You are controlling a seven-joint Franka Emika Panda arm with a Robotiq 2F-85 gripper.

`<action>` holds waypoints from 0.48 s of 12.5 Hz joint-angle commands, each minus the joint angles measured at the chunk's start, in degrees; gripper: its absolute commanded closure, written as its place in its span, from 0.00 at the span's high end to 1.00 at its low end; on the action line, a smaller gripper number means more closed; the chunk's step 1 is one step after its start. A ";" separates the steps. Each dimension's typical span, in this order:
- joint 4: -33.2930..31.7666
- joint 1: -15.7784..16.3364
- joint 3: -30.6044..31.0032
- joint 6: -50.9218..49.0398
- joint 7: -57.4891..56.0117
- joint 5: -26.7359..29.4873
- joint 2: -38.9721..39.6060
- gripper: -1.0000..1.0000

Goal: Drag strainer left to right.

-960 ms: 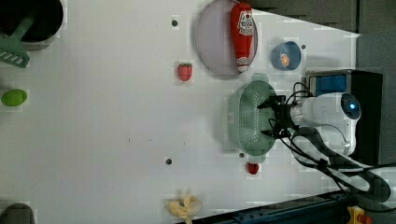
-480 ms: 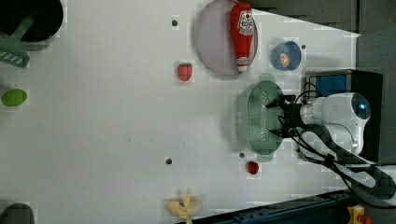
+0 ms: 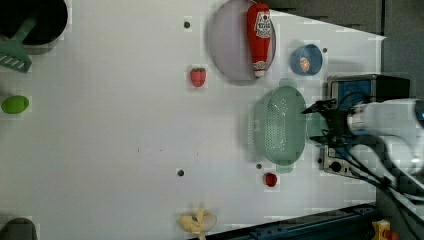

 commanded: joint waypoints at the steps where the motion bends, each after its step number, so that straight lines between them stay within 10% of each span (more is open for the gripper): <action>1: 4.92 -0.11 1.39 -10.30 -15.61 1.98 -11.13 1.00; 6: 17.08 0.15 4.26 -36.14 -20.93 9.46 -22.18 1.00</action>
